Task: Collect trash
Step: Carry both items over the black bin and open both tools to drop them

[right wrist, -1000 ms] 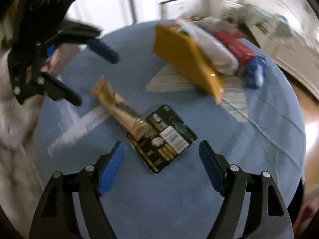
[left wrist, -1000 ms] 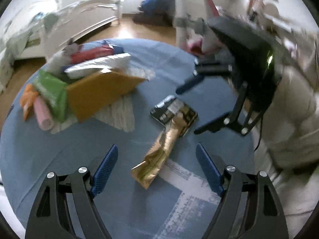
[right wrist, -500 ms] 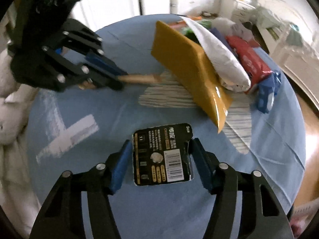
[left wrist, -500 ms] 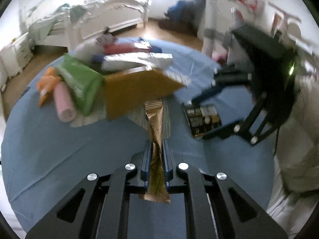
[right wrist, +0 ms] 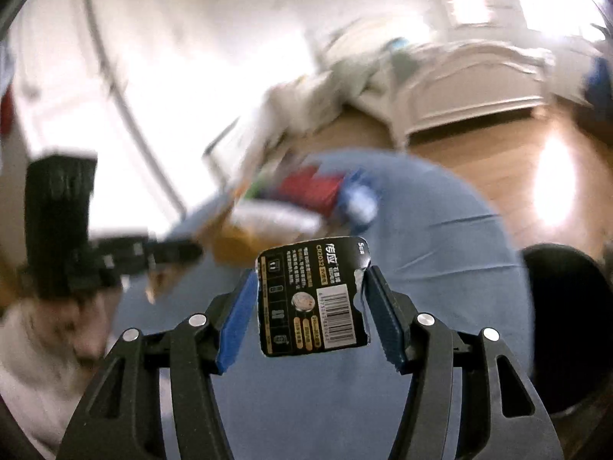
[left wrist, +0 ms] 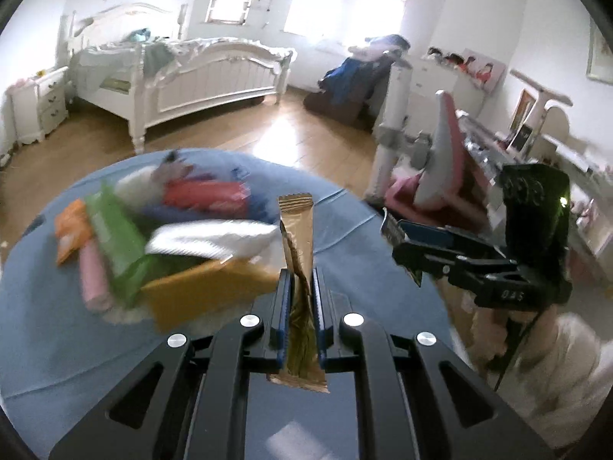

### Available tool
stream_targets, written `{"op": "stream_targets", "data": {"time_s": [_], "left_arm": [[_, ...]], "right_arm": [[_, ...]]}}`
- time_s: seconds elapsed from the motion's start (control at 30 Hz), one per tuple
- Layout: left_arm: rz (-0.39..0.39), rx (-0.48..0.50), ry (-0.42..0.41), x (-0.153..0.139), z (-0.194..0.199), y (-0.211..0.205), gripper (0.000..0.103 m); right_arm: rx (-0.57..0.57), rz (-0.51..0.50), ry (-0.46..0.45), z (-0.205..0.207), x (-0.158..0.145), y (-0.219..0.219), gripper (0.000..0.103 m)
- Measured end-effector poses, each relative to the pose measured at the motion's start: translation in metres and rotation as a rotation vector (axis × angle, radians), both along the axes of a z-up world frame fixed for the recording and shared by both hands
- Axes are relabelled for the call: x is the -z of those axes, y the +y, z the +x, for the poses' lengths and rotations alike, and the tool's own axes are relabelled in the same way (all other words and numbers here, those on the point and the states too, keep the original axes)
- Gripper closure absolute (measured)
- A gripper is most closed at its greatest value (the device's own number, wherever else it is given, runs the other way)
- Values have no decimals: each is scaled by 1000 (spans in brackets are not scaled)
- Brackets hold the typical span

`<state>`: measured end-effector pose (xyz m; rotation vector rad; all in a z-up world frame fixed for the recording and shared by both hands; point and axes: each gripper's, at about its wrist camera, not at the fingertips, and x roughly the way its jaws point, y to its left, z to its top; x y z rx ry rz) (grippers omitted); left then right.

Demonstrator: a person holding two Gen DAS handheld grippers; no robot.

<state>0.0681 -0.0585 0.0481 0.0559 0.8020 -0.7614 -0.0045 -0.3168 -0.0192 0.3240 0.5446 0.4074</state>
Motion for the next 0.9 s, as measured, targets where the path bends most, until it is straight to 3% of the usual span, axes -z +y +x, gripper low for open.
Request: {"op": "stream_targets", "data": {"time_s": [0.17, 0.47, 0.63, 0.9], "left_arm": [[-41, 57, 22, -3, 6, -51, 90], [-6, 187, 92, 24, 23, -165, 90], [32, 254, 174, 49, 44, -230, 90], [100, 291, 188, 67, 54, -267, 90]], "right_arm": [[208, 76, -34, 0, -2, -57, 44], [497, 56, 83, 5, 41, -150, 44], [585, 78, 150, 17, 73, -191, 44], [635, 102, 215, 29, 106, -235, 44]]}}
